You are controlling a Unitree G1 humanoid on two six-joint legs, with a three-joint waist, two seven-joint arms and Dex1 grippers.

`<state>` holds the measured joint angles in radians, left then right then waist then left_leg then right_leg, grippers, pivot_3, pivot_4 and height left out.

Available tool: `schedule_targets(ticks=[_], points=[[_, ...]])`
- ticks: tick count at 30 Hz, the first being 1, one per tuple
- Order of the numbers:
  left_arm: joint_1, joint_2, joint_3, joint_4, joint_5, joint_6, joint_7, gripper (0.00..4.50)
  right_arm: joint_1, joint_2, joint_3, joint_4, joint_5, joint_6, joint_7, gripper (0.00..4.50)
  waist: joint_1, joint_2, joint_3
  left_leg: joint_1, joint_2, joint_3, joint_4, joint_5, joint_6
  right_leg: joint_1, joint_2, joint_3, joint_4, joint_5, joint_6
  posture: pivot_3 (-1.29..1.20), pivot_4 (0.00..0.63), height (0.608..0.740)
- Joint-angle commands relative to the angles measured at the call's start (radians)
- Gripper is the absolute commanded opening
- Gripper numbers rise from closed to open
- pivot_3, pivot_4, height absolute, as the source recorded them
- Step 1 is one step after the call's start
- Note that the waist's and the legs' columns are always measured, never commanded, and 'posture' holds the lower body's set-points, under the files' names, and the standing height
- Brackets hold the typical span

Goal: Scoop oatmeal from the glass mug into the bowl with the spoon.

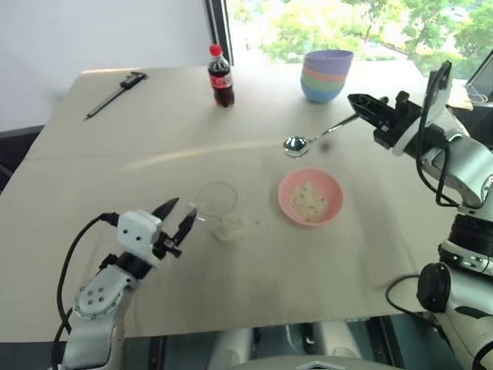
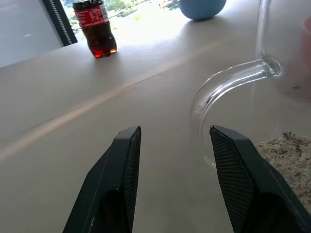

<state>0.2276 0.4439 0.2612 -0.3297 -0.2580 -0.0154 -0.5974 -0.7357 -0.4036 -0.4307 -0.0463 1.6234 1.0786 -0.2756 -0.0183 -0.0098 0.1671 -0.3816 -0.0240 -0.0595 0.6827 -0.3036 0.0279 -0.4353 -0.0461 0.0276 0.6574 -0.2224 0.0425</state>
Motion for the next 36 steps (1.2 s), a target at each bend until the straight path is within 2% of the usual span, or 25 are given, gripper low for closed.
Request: schedule_targets(ticks=[1, 8, 9, 11, 13, 19, 27, 33, 36], points=[[-0.032, 0.021, -0.017, 0.006, -0.004, -0.027, -0.025, 2.29, -0.001, -0.025, 0.003, -0.045, 0.047, -0.038, -0.009, 0.0, 0.001, 0.0, 0.0, 0.0, 0.0, 0.0, 0.0, 0.0, 0.0, 0.0, 0.0, 0.0, 0.0, 0.0, 0.0, 0.0, 0.15, 0.74], [-0.094, 0.011, -0.048, 0.022, -0.013, -0.018, -0.019, 2.29, 0.018, -0.051, 0.03, -0.06, 0.081, -0.069, -0.025, 0.0, 0.003, 0.0, 0.0, -0.001, 0.0, 0.0, 0.001, 0.0, 0.0, 0.0, 0.0, 0.0, -0.001, 0.0, 0.0, 0.0, 0.15, 0.74], [-0.096, 0.008, -0.051, 0.019, -0.014, -0.015, -0.017, 1.79, 0.02, -0.054, 0.032, -0.062, 0.084, -0.073, -0.026, 0.0, 0.003, 0.0, 0.0, -0.001, 0.0, 0.0, 0.001, 0.0, 0.0, 0.0, 0.0, 0.0, -0.001, 0.0, 0.0, 0.0, 0.15, 0.74], [-0.098, 0.003, -0.057, 0.015, -0.014, -0.011, -0.013, 1.13, 0.024, -0.059, 0.038, -0.066, 0.084, -0.083, -0.029, 0.0, 0.003, 0.0, 0.0, -0.001, 0.0, 0.0, 0.001, 0.0, 0.0, 0.0, -0.001, 0.0, -0.001, 0.0, 0.0, 0.0, 0.15, 0.74], [-0.101, -0.003, -0.067, 0.014, -0.009, -0.008, -0.007, 0.08, 0.026, -0.061, 0.046, -0.071, 0.081, -0.095, -0.031, 0.0, 0.003, 0.0, 0.0, -0.001, 0.0, 0.0, 0.001, 0.0, 0.0, 0.0, -0.001, 0.0, -0.001, 0.0, 0.0, 0.0, 0.15, 0.74], [-0.104, -0.015, -0.092, 0.011, 0.0, 0.006, 0.014, 0.03, 0.002, -0.07, 0.078, -0.085, 0.075, -0.106, -0.01, 0.0, 0.003, 0.0, 0.0, 0.0, 0.0, 0.0, 0.001, 0.0, 0.0, 0.0, -0.001, 0.0, 0.0, 0.0, 0.0, 0.0, 0.15, 0.74], [-0.16, -0.016, -0.089, 0.013, 0.015, 0.054, 0.074, 0.03, -0.106, -0.069, 0.176, -0.121, 0.063, -0.086, 0.059, 0.0, 0.003, 0.0, 0.0, 0.0, 0.0, -0.001, 0.001, 0.0, 0.0, 0.0, 0.0, 0.0, 0.0, 0.0, 0.0, 0.0, 0.15, 0.74], [-0.304, 0.011, -0.098, 0.11, 0.089, 0.045, 0.118, 0.03, -0.198, -0.056, 0.322, -0.157, -0.103, -0.065, 0.275, 0.0, 0.004, 0.0, 0.0, -0.001, 0.0, -0.002, 0.001, 0.0, 0.0, 0.0, 0.002, -0.001, 0.0, 0.0, 0.0, 0.0, 0.15, 0.74], [-0.383, 0.022, -0.114, 0.171, 0.122, 0.006, 0.118, 0.03, -0.218, -0.051, 0.419, -0.161, -0.261, -0.095, 0.406, 0.0, 0.005, 0.0, 0.0, -0.002, -0.001, -0.002, 0.001, 0.0, 0.0, 0.0, 0.001, -0.001, -0.002, 0.0, 0.0, 0.0, 0.15, 0.74]])
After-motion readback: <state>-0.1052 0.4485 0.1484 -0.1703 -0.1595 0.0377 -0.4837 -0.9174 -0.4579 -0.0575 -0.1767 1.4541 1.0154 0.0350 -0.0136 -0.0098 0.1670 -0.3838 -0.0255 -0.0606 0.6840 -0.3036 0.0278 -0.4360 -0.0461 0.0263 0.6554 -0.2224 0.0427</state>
